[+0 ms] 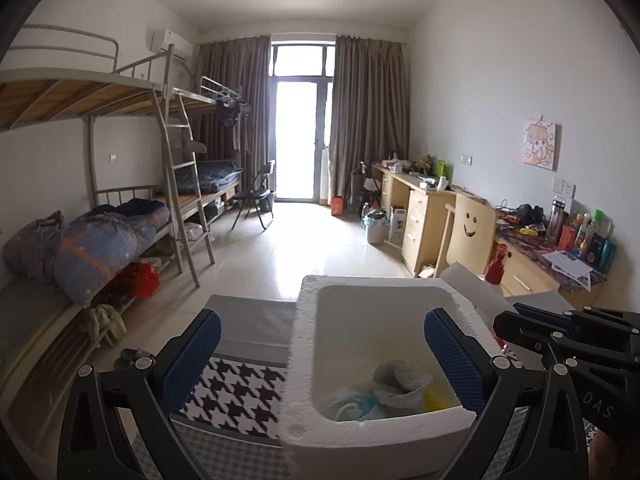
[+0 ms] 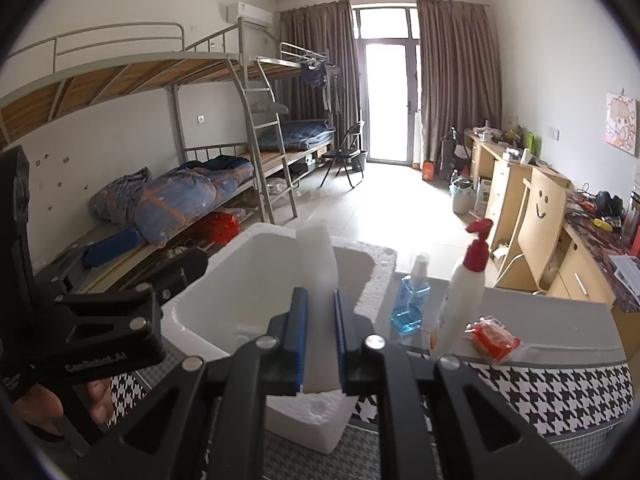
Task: Organize soft objects
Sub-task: 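Open the left gripper over the box while the right gripper releases the tissue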
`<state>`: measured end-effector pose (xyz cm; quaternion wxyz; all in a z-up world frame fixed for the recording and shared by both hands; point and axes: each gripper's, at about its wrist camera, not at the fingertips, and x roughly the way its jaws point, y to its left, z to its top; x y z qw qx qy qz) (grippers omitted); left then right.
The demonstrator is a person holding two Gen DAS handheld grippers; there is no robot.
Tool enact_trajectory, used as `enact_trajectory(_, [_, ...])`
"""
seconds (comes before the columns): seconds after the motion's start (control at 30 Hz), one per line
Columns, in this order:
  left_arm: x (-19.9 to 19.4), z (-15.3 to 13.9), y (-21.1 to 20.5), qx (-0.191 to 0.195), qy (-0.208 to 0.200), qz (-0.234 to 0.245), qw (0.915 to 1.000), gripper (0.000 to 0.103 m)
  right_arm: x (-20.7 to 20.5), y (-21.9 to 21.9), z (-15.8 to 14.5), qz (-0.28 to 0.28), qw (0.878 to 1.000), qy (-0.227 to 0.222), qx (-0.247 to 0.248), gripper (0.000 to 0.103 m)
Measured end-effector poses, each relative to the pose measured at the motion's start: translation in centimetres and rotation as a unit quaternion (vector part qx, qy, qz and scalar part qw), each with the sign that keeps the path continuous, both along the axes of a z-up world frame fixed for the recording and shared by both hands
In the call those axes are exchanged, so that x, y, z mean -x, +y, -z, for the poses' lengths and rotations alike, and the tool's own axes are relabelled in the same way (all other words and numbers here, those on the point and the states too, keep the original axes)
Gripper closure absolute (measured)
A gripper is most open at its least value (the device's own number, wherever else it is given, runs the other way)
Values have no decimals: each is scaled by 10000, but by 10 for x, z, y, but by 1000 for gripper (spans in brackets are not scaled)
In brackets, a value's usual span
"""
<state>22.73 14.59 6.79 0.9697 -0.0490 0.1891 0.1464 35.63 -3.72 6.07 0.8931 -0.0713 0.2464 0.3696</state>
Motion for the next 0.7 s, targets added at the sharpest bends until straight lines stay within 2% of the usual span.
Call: enact_trajectory(0.7, [22,6,26,-11,-9,-253,9997,1,-11,35,4,-282,9993,244,42,86])
